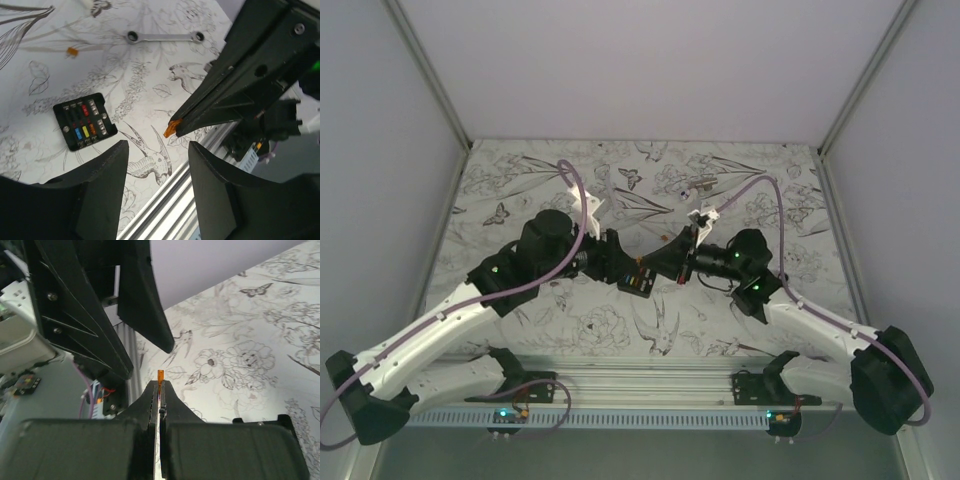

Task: Snap on the fuse box
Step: Pick up the fuse from the center of the board.

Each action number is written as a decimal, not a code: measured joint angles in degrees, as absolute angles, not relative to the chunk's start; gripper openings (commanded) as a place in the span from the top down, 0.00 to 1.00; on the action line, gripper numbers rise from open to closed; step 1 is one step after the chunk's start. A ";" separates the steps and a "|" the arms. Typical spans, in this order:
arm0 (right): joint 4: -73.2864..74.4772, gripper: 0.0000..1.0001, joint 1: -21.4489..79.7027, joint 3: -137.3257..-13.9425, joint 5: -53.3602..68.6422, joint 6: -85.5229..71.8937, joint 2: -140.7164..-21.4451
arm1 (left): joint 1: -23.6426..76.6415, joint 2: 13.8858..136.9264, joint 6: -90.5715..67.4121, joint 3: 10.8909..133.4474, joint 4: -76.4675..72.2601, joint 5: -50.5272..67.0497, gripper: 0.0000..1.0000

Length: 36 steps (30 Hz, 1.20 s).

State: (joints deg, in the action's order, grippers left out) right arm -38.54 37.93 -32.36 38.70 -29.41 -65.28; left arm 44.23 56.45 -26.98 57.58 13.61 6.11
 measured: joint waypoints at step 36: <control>-40.23 1.00 35.11 -34.54 56.97 -34.13 -65.87 | 43.88 59.40 -13.65 53.58 6.02 29.50 0.88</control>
State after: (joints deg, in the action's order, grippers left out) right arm -40.23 35.11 -34.54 56.97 -34.13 -65.87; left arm 43.88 59.40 -13.65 53.58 6.02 29.50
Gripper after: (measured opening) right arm 0.009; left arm 0.126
